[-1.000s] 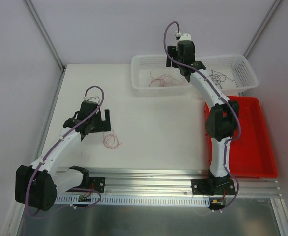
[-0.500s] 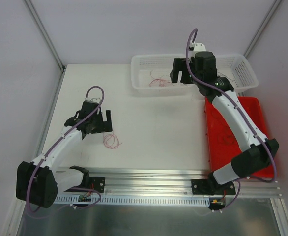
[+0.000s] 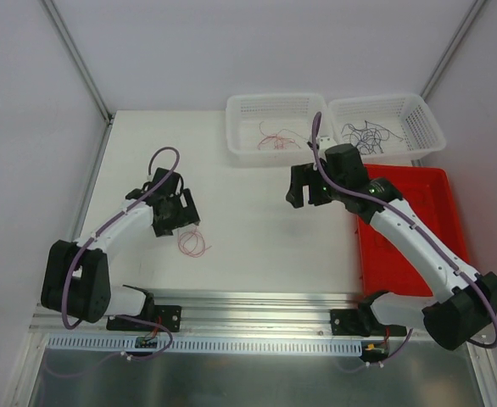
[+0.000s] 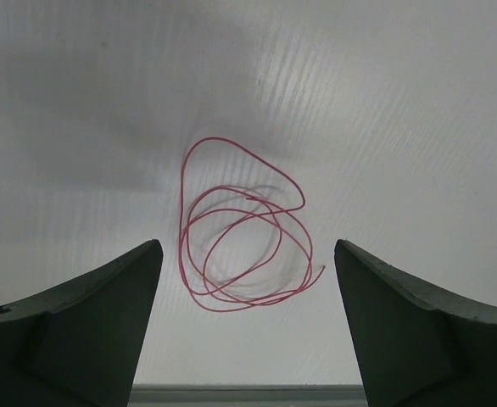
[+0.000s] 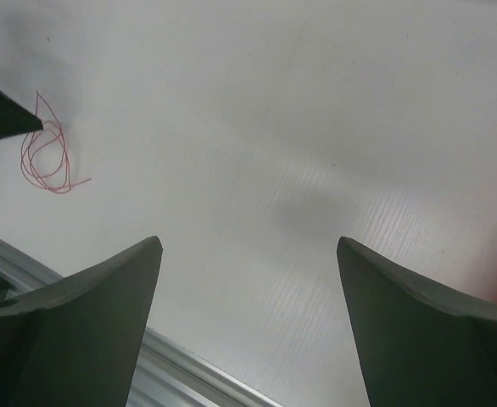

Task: Untangle the cables

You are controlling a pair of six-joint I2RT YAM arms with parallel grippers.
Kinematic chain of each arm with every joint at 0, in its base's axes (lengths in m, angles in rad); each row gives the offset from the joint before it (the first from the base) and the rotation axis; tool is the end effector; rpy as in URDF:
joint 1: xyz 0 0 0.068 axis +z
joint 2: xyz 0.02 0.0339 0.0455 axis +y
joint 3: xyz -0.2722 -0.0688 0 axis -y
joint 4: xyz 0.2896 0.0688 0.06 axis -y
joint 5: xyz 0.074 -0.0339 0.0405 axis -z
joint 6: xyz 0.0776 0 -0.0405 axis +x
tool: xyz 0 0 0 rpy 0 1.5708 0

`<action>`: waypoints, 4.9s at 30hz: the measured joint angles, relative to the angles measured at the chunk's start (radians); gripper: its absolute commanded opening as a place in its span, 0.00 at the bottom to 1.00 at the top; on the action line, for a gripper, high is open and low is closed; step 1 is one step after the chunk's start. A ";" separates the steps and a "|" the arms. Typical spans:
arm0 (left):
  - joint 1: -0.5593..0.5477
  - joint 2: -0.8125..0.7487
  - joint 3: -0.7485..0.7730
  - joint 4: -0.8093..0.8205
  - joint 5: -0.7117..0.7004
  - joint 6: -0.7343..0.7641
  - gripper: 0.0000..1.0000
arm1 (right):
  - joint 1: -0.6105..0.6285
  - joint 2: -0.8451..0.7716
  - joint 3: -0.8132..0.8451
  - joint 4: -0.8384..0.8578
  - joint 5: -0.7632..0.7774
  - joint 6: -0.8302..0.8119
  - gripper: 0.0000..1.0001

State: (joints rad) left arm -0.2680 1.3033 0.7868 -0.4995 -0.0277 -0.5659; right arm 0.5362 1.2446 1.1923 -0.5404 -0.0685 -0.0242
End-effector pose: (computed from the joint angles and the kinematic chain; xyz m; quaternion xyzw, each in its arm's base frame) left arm 0.2989 -0.0798 0.1563 -0.1465 0.9505 -0.0987 0.2558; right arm 0.2988 0.1837 0.3315 -0.2594 0.8434 0.1481 0.4466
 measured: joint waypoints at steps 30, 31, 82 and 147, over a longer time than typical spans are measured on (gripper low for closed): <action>-0.146 0.100 0.150 -0.016 -0.032 -0.204 0.00 | 0.246 -0.023 -0.414 0.446 -0.193 0.179 0.87; -0.159 0.060 0.155 -0.018 -0.023 -0.198 0.00 | 0.249 -0.022 -0.419 0.466 -0.196 0.188 0.87; -0.267 -0.186 0.351 -0.023 0.392 -0.023 0.00 | 0.247 0.369 -0.261 0.851 -0.369 0.250 0.10; -0.070 -0.249 0.009 0.072 -0.135 0.369 0.99 | -0.211 0.465 0.847 0.276 -0.097 -0.070 0.10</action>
State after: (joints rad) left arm -0.3382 1.0546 0.7956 -0.4271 -0.1623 -0.1967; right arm 0.3252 1.7092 2.0392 -0.2642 -0.1654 -0.0940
